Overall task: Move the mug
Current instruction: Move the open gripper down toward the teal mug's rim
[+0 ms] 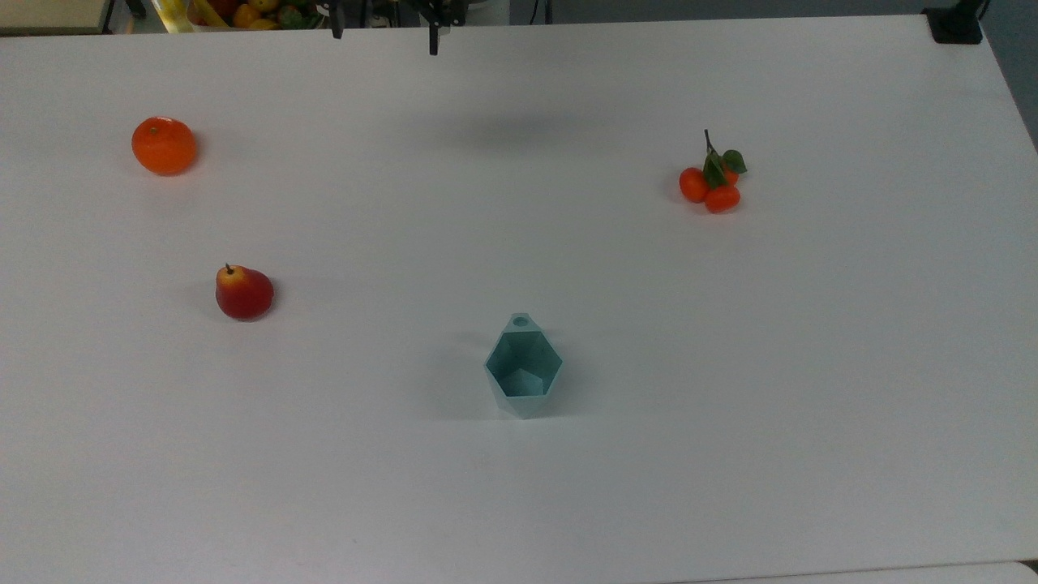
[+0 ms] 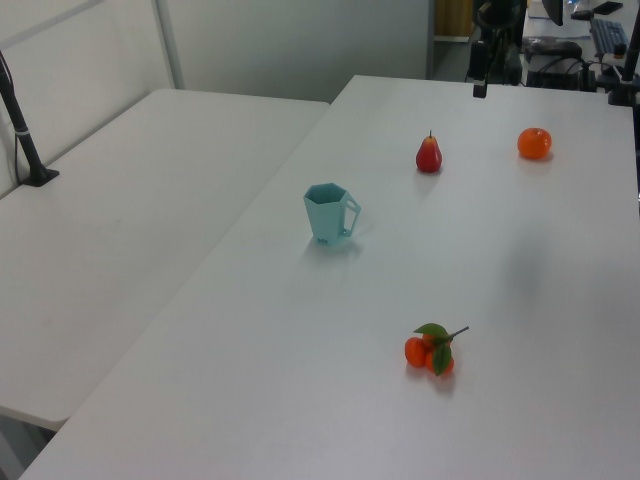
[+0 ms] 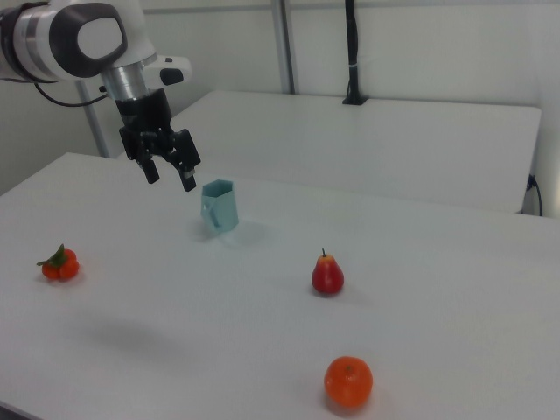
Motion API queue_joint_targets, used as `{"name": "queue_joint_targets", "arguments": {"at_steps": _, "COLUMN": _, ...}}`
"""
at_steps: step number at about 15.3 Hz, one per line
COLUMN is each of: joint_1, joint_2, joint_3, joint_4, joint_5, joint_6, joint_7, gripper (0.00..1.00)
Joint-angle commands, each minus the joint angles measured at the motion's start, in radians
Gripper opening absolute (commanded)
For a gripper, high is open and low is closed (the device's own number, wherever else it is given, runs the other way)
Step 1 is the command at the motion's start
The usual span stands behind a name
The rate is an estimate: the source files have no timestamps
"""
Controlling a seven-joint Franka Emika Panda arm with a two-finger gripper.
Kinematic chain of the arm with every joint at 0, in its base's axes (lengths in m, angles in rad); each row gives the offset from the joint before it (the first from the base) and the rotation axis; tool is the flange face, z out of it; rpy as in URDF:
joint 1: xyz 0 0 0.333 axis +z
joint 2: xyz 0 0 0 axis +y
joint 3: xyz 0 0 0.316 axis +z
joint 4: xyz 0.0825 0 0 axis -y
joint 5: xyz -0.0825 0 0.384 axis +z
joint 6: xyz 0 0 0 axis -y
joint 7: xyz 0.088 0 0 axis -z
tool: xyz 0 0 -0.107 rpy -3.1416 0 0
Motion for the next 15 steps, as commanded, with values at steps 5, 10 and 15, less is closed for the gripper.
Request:
{"name": "queue_joint_targets", "arguments": {"at_steps": 5, "joint_1": -0.003, "joint_2": -0.004, "joint_3": 0.0, "joint_4": -0.028, "joint_5": 0.022, "joint_6": 0.025, "joint_7": -0.025, "gripper": 1.0}}
{"name": "queue_joint_targets", "arguments": {"at_steps": 10, "joint_1": 0.0, "joint_2": 0.029, "joint_3": 0.0, "joint_4": -0.028, "joint_5": 0.054, "joint_6": 0.127, "joint_7": -0.065, "gripper": 1.0}}
{"name": "queue_joint_targets", "arguments": {"at_steps": 15, "joint_1": 0.017, "joint_2": 0.117, "joint_3": 0.03, "joint_4": 0.029, "joint_5": 0.061, "joint_6": 0.216, "joint_7": -0.067, "gripper": 1.0}}
